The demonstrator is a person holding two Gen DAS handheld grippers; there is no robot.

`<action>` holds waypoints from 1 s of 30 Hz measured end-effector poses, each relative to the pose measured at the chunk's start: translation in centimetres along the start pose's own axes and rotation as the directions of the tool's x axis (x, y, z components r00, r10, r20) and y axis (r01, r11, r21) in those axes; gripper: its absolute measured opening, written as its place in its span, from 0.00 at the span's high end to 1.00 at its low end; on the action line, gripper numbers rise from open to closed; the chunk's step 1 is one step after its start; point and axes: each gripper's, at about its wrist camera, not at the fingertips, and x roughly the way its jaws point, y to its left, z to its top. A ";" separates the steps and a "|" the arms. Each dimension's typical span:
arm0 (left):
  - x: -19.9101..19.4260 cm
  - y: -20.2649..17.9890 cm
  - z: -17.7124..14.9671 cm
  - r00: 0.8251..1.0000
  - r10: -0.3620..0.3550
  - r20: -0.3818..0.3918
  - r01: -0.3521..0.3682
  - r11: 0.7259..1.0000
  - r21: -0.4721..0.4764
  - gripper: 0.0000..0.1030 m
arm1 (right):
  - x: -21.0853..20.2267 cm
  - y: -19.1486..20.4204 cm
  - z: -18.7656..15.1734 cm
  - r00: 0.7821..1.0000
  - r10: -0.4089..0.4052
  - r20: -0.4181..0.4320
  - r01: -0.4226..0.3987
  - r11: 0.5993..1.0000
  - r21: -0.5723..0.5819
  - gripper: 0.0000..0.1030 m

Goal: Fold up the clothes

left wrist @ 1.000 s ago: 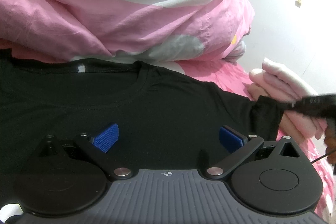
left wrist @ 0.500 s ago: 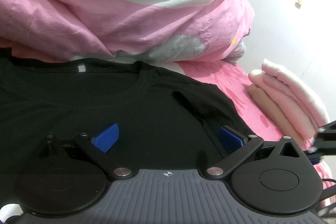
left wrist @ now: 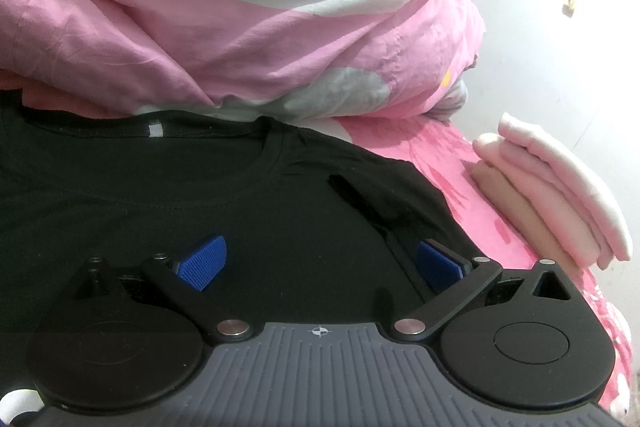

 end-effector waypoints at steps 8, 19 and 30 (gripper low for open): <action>0.0 0.1 0.0 1.000 -0.003 0.003 0.003 1.000 -0.003 0.00 | 9.6 0.0 3.2 0.976 -0.068 0.209 0.056 0.997 0.061 0.75; 0.0 0.0 -0.1 1.000 -0.004 0.004 0.004 1.000 -0.003 0.00 | 16.1 -1.9 3.4 0.933 -0.066 0.353 -0.069 0.932 0.356 0.63; -0.1 0.0 -0.1 1.000 0.001 0.001 -0.001 1.000 0.004 0.00 | 17.4 -1.3 1.9 0.915 -0.107 0.390 -0.053 0.925 0.377 0.53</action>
